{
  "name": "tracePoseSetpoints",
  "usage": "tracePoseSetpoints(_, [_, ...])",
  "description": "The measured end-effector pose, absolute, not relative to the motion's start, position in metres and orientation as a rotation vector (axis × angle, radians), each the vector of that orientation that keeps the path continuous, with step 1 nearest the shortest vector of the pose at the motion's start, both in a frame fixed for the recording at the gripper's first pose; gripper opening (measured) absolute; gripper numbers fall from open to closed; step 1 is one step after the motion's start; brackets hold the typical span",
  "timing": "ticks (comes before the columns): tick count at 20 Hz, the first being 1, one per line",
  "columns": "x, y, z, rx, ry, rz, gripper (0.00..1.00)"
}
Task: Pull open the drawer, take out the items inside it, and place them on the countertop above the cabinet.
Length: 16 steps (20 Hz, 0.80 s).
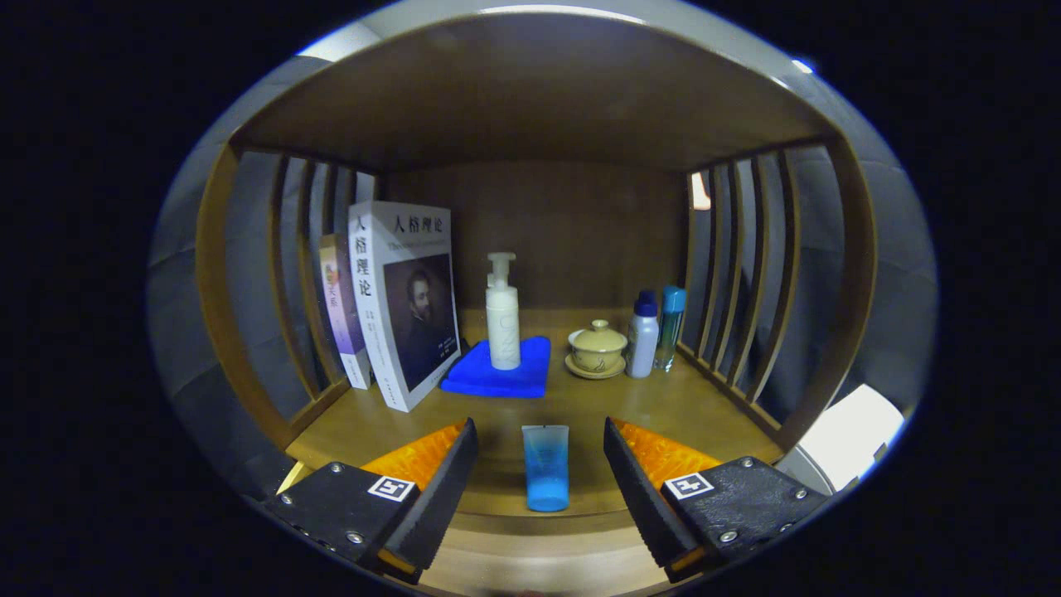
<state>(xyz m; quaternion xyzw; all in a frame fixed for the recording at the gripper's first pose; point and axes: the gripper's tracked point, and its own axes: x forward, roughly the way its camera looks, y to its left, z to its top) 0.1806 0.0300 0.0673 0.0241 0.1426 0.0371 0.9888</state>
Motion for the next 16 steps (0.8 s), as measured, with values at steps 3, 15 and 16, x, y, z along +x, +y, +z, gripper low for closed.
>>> tracePoseSetpoints(3, [0.158, 0.029, 0.08, 0.04, 0.233, 0.056, 0.94])
tracePoseSetpoints(15, [0.072, 0.015, 0.091, 0.05, 0.099, 0.015, 0.94])
tracePoseSetpoints(16, [0.065, 0.015, 0.091, 0.037, 0.088, 0.017, 0.94])
